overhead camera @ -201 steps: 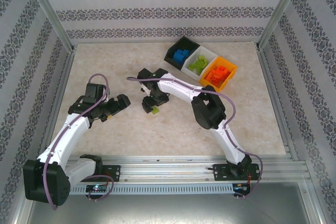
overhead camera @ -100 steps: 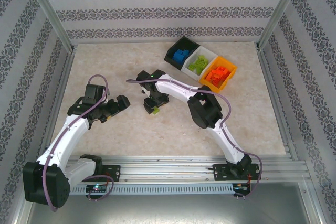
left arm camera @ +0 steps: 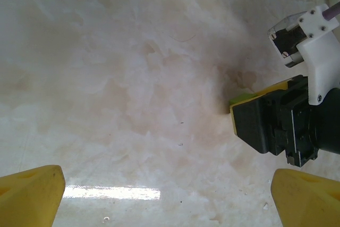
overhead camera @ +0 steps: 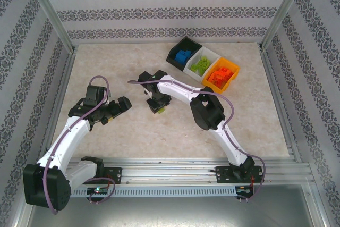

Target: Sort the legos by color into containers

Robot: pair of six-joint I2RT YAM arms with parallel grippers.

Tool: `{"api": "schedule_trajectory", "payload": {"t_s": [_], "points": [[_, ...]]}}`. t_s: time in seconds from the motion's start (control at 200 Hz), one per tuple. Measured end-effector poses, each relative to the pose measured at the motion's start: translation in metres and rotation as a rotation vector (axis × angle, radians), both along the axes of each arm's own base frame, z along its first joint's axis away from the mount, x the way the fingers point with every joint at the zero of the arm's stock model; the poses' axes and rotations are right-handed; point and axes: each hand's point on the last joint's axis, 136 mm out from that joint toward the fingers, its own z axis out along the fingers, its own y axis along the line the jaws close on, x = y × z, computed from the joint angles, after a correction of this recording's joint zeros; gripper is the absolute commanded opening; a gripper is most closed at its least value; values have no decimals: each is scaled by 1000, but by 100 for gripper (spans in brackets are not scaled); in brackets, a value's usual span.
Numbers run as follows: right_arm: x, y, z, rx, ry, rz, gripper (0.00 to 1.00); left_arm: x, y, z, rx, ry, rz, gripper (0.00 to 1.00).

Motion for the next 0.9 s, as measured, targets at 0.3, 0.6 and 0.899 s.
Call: {"api": "schedule_trajectory", "payload": {"t_s": [0.3, 0.6, 0.899], "points": [[1, -2, 1, -4, -4, -10, 36, 1, 0, -3, 0, 10, 0, 100], [9, -20, 46, 77, -35, -118, 36, 10, -4, -17, -18, 40, -5, 100], [26, -77, 91, 284, 3, -423, 35, 25, -12, -32, -46, 73, -24, 100]]}}
